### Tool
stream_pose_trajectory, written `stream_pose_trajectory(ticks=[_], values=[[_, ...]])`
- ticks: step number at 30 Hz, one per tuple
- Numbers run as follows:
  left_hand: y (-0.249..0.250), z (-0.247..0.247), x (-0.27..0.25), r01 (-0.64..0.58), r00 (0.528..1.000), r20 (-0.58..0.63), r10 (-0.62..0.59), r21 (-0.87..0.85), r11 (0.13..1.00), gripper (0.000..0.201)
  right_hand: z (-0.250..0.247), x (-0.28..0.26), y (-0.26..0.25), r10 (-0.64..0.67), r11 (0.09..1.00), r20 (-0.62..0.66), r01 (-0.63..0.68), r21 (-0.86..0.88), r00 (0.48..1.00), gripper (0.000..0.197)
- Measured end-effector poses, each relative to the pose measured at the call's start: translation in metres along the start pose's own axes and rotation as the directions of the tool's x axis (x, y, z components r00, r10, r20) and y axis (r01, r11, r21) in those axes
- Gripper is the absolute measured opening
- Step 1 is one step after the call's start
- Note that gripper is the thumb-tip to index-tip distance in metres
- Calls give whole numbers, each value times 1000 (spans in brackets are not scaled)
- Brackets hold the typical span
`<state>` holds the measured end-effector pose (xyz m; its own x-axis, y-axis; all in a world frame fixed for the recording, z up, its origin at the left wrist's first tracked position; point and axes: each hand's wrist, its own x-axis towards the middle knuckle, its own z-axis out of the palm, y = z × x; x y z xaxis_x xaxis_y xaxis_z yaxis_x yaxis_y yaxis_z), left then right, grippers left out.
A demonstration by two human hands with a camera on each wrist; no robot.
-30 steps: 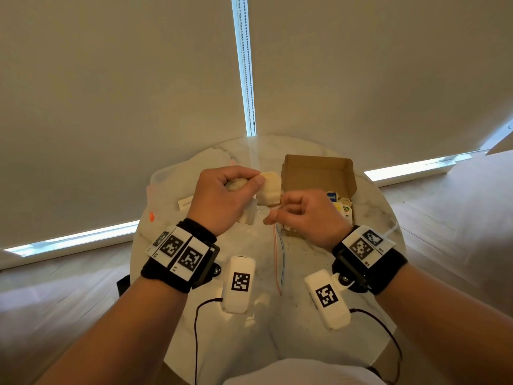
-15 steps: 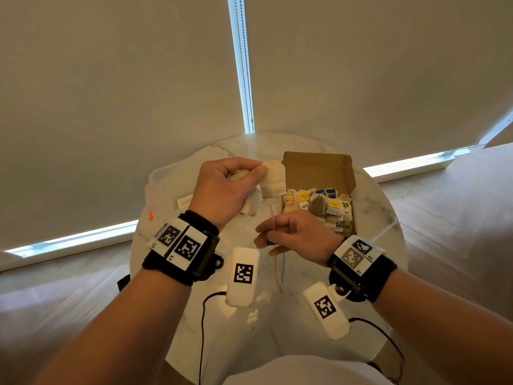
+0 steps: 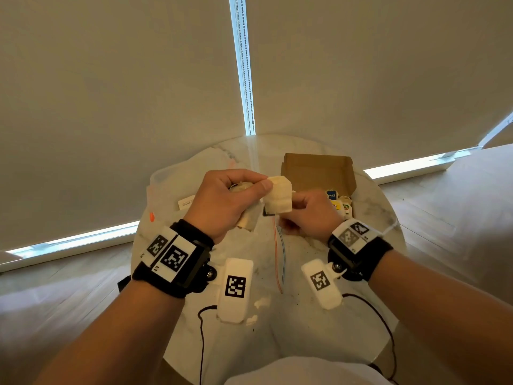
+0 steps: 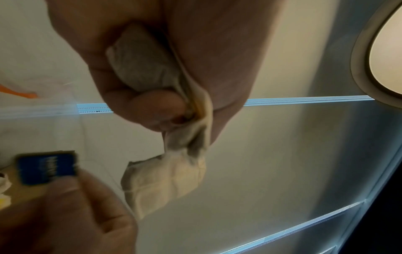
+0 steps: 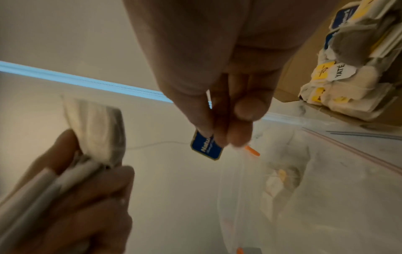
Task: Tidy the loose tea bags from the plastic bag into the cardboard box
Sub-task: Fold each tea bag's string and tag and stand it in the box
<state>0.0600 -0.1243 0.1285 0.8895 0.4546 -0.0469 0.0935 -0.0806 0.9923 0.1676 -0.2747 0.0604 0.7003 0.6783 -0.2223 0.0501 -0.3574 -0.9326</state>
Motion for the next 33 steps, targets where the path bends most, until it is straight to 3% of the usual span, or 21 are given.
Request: stream_pose_trajectory(ticks=[5, 8, 11, 15, 17, 23, 27, 29, 33], values=[[-13, 0, -8, 29, 999, 43, -30, 15, 999, 18, -10, 9, -31, -18, 966, -52, 31, 255, 999, 15], [-21, 1, -11, 58, 998, 35, -59, 32, 998, 10, -12, 7, -46, -99, 938, -57, 112, 328, 993, 18], [-26, 1, -12, 80, 997, 9, -80, 41, 996, 13, -13, 3, -51, -194, 945, -72, 206, 253, 978, 27], [-30, 0, -10, 106, 994, -24, -105, 34, 994, 10, -13, -6, -47, -430, 902, -102, 430, -28, 897, 13], [-31, 0, -9, 115, 993, -34, -114, 14, 993, 7, -13, -12, -44, -485, 874, -87, 482, -59, 870, 11], [-29, 2, -7, 94, 994, -49, -94, 6, 996, 8, -17, -26, -40, -436, 899, -46, 437, 10, 899, 12], [-27, 2, -7, 54, 998, -35, -54, 10, 998, 8, -16, -24, -35, -310, 947, -33, 312, 82, 950, 30], [-27, 1, -8, 12, 1000, -15, -12, 24, 1000, 11, -16, -23, -33, -253, 967, -1, 253, 36, 967, 19], [-26, -2, -11, -97, 995, 31, 95, 52, 994, 20, -21, -18, -32, -253, 967, -57, 251, -40, 966, 7]])
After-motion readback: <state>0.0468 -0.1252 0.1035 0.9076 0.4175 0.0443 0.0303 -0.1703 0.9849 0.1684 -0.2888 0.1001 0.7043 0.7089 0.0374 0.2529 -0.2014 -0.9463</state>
